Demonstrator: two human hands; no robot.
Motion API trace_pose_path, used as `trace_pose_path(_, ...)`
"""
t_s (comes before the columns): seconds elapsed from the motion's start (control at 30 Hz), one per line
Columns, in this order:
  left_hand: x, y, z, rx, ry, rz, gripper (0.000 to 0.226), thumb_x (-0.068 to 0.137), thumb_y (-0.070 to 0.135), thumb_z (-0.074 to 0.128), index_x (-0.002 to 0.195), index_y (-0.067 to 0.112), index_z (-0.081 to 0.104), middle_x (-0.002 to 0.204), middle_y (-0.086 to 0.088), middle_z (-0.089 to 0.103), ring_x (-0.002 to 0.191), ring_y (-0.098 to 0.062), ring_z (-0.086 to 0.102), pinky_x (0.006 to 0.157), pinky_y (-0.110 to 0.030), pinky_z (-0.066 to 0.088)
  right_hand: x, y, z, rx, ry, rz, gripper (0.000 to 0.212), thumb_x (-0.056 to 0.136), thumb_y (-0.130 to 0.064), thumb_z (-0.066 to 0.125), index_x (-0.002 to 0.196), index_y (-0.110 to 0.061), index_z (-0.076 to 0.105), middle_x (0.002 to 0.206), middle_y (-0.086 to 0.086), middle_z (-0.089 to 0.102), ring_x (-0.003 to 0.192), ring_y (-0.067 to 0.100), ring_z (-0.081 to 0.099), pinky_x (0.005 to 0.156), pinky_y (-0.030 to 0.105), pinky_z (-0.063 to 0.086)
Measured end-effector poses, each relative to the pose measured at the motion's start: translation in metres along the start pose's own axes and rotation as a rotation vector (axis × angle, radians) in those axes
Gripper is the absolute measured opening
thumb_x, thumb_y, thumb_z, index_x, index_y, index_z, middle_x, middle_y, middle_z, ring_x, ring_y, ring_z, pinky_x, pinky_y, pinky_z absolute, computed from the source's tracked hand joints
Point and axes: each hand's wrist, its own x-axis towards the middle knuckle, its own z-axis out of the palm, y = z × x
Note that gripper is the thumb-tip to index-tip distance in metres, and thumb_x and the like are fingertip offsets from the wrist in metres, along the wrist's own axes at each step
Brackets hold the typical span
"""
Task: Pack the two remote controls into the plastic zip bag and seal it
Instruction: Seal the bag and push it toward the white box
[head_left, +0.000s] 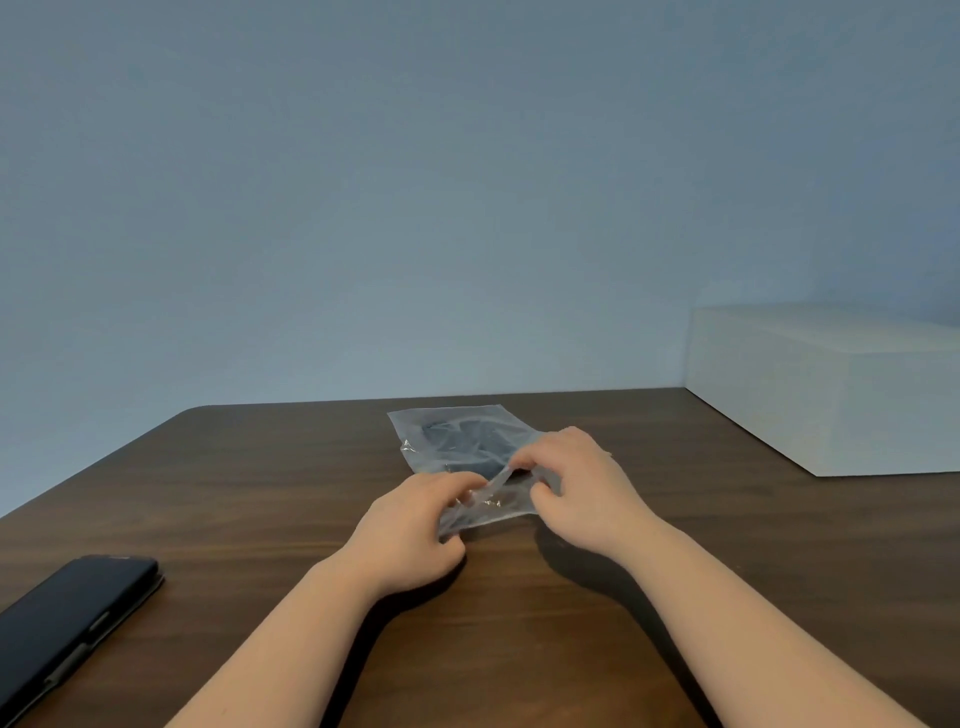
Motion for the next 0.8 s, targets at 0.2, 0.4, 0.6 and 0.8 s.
trace_pose_path(0.2, 0.004, 0.0, -0.002, 0.015, 0.24, 0.031, 0.014, 0.077, 0.016, 0.066, 0.086, 0.026, 0.066, 0.079, 0.015, 0.061, 0.078, -0.007, 0.056, 0.066, -0.02, 0.041, 0.002, 0.0, 0.008, -0.138, 0.047, -0.072, 0.049, 0.087, -0.043, 0.06, 0.134, -0.035, 0.047, 0.133, -0.008, 0.049, 0.125, 0.014, 0.031, 0.106, 0.037, 0.031)
trace_pose_path(0.4, 0.002, 0.004, -0.005, 0.023, 0.34, 0.074, 0.004, 0.079, 0.028, 0.069, 0.076, 0.028, 0.07, 0.074, 0.012, 0.067, 0.071, -0.006, 0.058, 0.059, -0.025, 0.05, 0.003, -0.001, 0.012, -0.201, 0.034, -0.093, 0.046, 0.085, -0.048, 0.061, 0.129, -0.039, 0.052, 0.136, -0.012, 0.047, 0.129, 0.014, 0.026, 0.105, 0.039, 0.025)
trace_pose_path(0.6, 0.0, 0.006, -0.01, 0.09, 0.334, 0.093, 0.003, 0.077, 0.028, 0.071, 0.074, 0.026, 0.07, 0.074, 0.011, 0.068, 0.072, -0.007, 0.059, 0.06, -0.025, 0.048, 0.007, -0.003, 0.018, -0.197, 0.072, -0.105, 0.022, 0.093, -0.033, 0.054, 0.111, -0.031, 0.068, 0.115, -0.012, 0.067, 0.114, 0.011, 0.041, 0.093, 0.035, 0.028)
trace_pose_path(0.8, 0.0, 0.002, -0.011, 0.006, 0.323, 0.061, 0.003, 0.077, 0.025, 0.072, 0.074, 0.025, 0.071, 0.072, 0.01, 0.068, 0.068, -0.006, 0.058, 0.059, -0.021, 0.045, 0.007, -0.002, 0.019, -0.169, 0.096, -0.105, 0.023, 0.095, -0.032, 0.051, 0.103, -0.028, 0.073, 0.102, -0.01, 0.072, 0.106, 0.012, 0.044, 0.089, 0.034, 0.029)
